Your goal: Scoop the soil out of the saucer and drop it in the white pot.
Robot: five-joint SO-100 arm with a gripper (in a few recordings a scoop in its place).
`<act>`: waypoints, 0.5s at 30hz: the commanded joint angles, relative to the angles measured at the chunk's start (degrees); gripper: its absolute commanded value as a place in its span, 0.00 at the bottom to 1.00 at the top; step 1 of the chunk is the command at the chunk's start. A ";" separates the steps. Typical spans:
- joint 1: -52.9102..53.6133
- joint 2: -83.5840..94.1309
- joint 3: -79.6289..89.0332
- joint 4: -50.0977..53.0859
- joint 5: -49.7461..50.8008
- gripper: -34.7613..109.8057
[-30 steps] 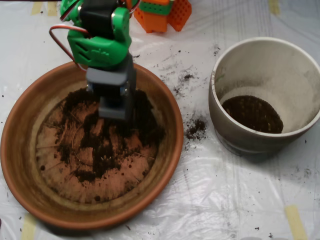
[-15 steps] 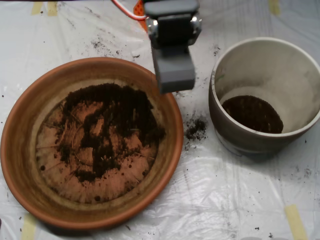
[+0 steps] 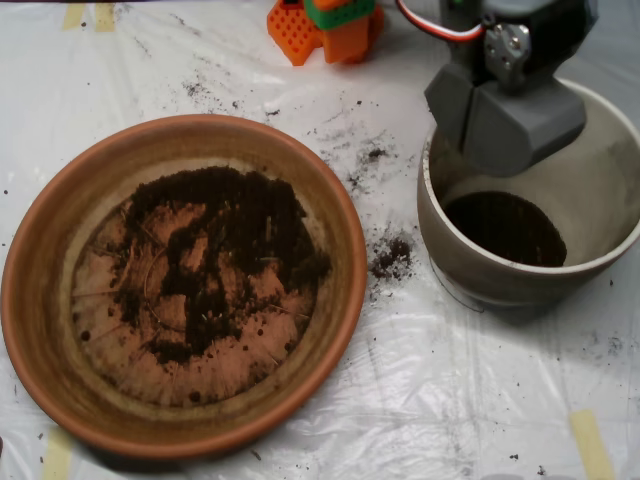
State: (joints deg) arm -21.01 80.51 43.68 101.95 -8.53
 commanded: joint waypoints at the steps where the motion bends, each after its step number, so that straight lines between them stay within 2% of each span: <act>1: -1.76 1.49 -3.96 0.44 -1.67 0.36; 7: -2.64 2.64 -2.20 1.32 -2.46 0.47; 15: -1.85 10.72 4.75 -0.53 -1.05 0.48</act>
State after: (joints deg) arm -23.12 82.09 46.58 102.48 -9.49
